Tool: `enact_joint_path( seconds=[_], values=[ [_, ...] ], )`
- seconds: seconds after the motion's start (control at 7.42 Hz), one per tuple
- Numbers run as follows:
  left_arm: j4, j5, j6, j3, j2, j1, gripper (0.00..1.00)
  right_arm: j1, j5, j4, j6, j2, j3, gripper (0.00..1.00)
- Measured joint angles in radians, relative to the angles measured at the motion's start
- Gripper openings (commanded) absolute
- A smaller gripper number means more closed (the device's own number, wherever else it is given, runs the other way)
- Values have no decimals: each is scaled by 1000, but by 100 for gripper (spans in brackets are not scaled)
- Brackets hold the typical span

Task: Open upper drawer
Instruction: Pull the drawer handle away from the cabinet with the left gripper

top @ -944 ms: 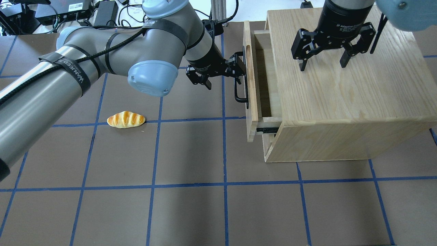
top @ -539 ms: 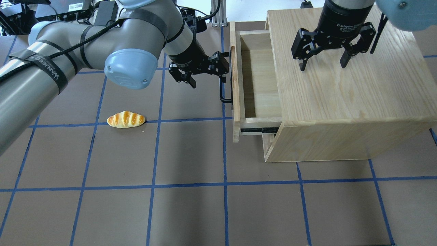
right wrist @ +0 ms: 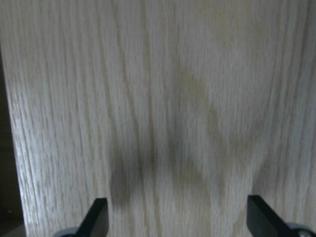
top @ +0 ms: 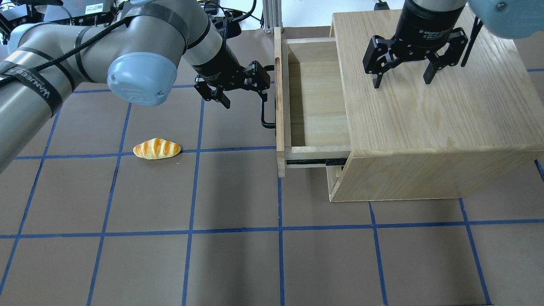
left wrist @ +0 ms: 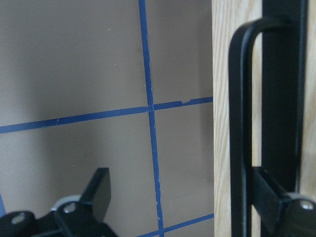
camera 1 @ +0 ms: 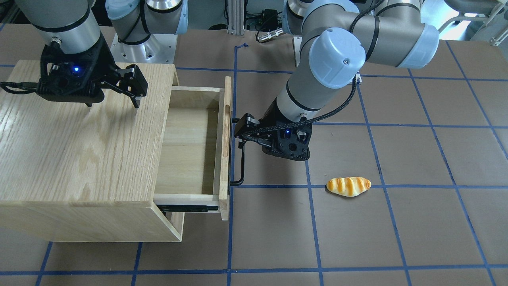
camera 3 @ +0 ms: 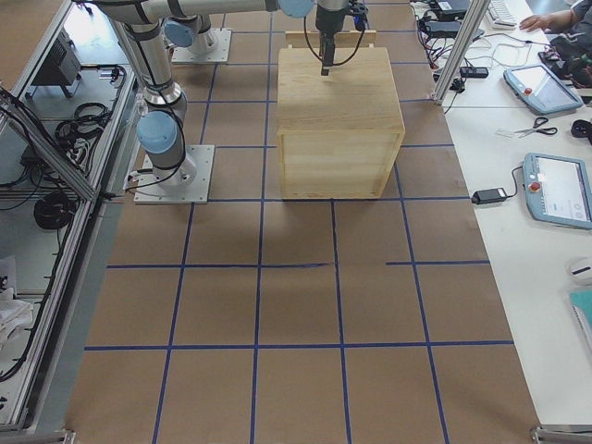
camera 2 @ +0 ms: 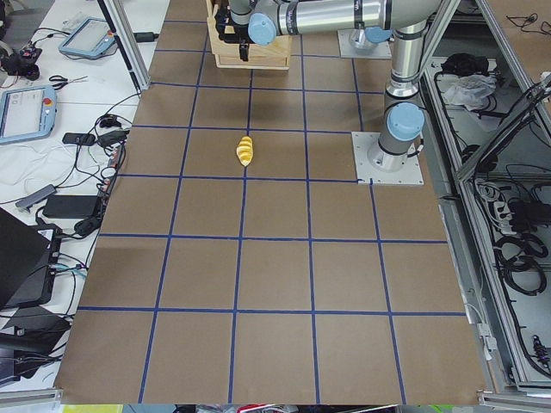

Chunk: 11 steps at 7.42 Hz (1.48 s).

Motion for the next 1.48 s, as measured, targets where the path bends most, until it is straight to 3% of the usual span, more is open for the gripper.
enact_joint_path(
  seconds=[1.48],
  values=[
    [-83, 35, 98, -25, 28, 90, 100, 1, 0, 0, -1, 0, 0, 100]
  ],
)
